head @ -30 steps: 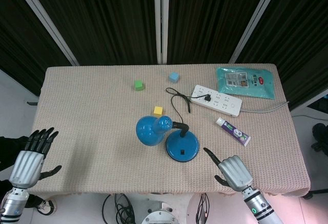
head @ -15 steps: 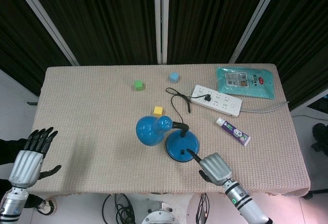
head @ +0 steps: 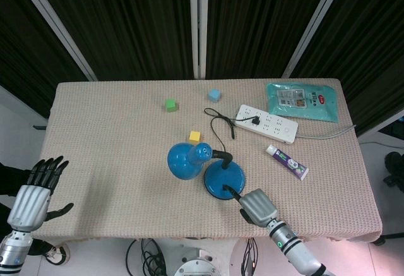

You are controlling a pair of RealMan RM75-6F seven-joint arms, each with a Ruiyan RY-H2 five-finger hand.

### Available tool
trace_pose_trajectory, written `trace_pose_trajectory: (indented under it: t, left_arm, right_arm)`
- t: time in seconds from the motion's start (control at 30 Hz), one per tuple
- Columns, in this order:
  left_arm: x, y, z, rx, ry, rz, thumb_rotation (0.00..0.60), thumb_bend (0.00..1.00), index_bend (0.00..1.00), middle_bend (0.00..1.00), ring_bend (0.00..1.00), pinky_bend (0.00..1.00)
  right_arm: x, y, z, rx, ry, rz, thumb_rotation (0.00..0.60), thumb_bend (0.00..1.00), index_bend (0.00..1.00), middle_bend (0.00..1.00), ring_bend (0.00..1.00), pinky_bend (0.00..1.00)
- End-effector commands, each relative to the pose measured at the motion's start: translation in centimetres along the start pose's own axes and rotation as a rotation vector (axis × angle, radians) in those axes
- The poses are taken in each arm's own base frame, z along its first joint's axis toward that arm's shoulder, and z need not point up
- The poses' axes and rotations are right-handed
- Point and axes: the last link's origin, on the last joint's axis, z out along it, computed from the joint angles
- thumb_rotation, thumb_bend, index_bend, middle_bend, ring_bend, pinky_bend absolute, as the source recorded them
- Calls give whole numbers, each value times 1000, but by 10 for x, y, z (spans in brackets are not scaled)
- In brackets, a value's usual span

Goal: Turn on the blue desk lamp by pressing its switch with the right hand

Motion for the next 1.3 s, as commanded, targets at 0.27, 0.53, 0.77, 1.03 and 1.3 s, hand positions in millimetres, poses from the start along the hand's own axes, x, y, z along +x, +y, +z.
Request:
trace_pose_trajectory:
  t: [0.27,0.53,0.77,1.03,1.3]
  left_arm:
    - [-1,0,0,0,-2,1,600,28,25,9,0,0]
    - [0,0,0,0,0,1,600,29,24,9,0,0]
    - [0,0,0,1,0,0,600,28,25,9,0,0]
    - [0,0,0,0,0,0,600,28,24,9,0,0]
    - [0,0,0,0,1,1,600,29,24,9,0,0]
  right_arm:
    - [-5,0,0,-6,-37,-4,600,474,0,929,858,924]
    - [-4,-1,1,-3,-36,12,600,477,0,930,858,923]
    - [-8,-5,0,16,-95,127,600,477,0,930,859,924]
    - [-6,-2,1,29,-114,255,600,477,0,930,859,924]
    - [17,3,-7,33,102,188,600,474,0,929,859,924]
